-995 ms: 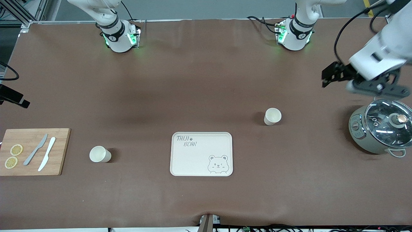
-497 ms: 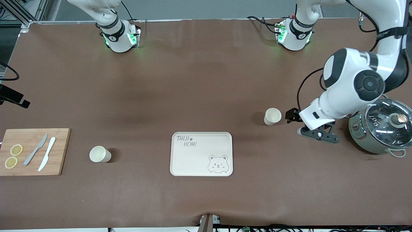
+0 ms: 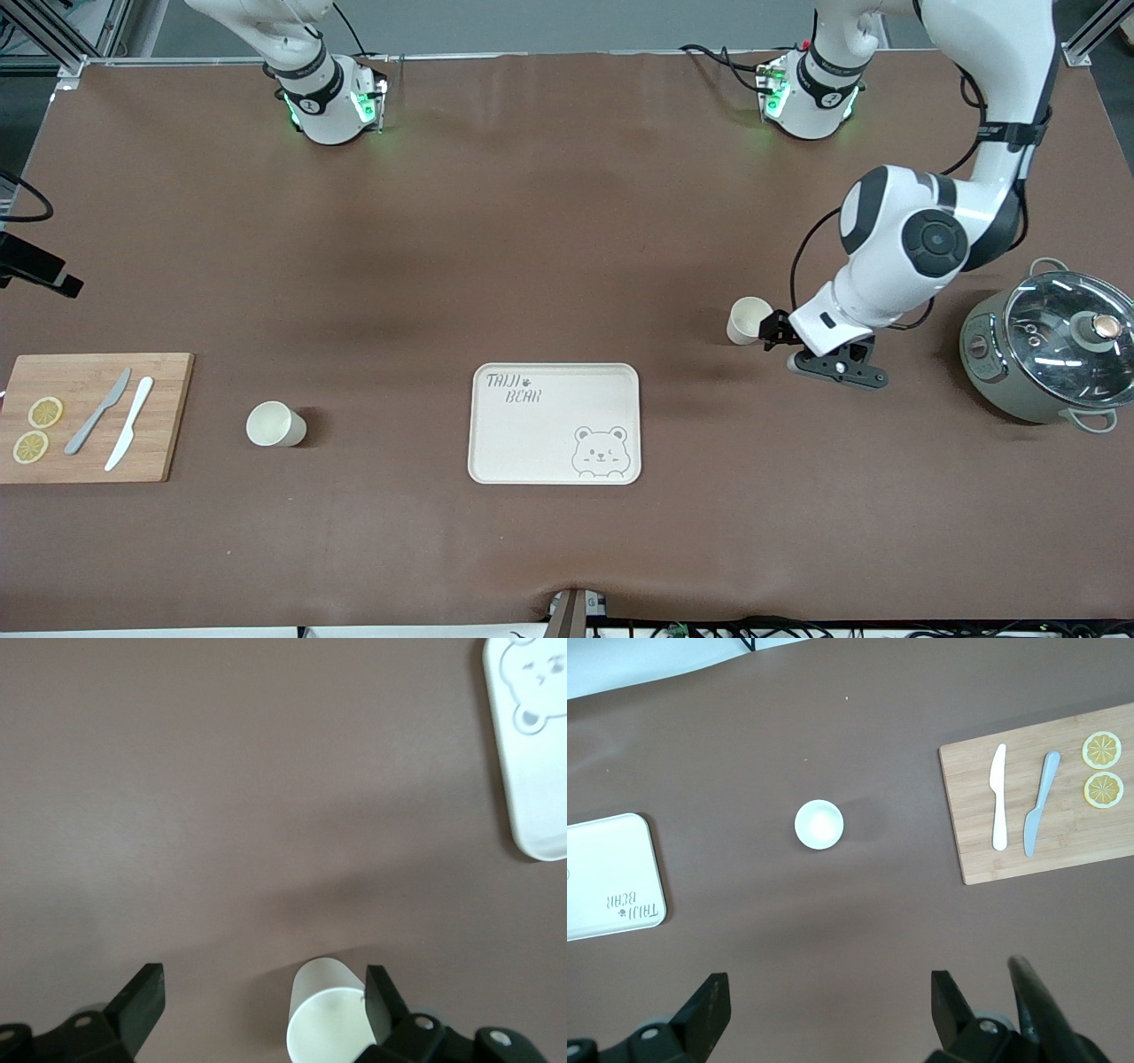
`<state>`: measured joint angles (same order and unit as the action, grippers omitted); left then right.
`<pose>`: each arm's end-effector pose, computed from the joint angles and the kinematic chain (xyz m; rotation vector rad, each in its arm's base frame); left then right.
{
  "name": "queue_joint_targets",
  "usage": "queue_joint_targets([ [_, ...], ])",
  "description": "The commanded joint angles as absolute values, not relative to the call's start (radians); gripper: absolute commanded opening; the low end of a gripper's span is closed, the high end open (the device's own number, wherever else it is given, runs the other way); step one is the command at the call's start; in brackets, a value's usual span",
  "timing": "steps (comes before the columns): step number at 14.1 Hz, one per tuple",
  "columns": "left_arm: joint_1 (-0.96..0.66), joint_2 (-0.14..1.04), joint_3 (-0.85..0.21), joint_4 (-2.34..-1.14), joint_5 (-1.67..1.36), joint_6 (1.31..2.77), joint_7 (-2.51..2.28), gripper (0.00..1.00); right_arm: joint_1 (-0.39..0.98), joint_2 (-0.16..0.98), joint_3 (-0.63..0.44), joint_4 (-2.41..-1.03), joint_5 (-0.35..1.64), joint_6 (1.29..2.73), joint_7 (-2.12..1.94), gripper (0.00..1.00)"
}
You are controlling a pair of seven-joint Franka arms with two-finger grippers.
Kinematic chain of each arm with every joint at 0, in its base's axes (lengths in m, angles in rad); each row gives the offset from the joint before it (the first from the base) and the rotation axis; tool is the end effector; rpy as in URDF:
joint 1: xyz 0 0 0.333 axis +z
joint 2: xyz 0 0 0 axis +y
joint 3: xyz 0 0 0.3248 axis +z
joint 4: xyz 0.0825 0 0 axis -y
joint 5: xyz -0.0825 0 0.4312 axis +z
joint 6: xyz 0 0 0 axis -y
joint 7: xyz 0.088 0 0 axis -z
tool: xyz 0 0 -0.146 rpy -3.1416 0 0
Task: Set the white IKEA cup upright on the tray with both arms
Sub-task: 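Move the left gripper down toward the white cup near the pot, then grasp the white cup with the left gripper and lift it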
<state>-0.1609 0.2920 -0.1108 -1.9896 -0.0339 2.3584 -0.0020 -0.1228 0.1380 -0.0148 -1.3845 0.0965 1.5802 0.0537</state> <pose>0.6281 -0.1756 0.2639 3.0509 -0.3690 0.1073 0.6452 -0.0746 0.6066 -3.0346 0.2880 -0.0939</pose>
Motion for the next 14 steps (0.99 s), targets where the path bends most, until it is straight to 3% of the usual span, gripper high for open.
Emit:
queue_joint_targets([
  [1, -0.158, 0.275, -0.118, -2.094, -0.055, 2.468, -0.009, 1.00, -0.130, 0.135, -0.009, -1.385, 0.114, 1.583, 0.051, 1.00],
  [8, -0.155, 0.247, -0.123, -2.296, -0.049, 2.669, -0.006, 1.00, -0.136, 0.135, -0.009, -1.379, 0.112, 1.586, 0.049, 1.00],
  [14, -0.155, 0.267, -0.124, -2.344, -0.048, 2.732, -0.001, 1.00, -0.135, 0.137, -0.009, -1.374, 0.103, 1.594, 0.048, 1.00],
])
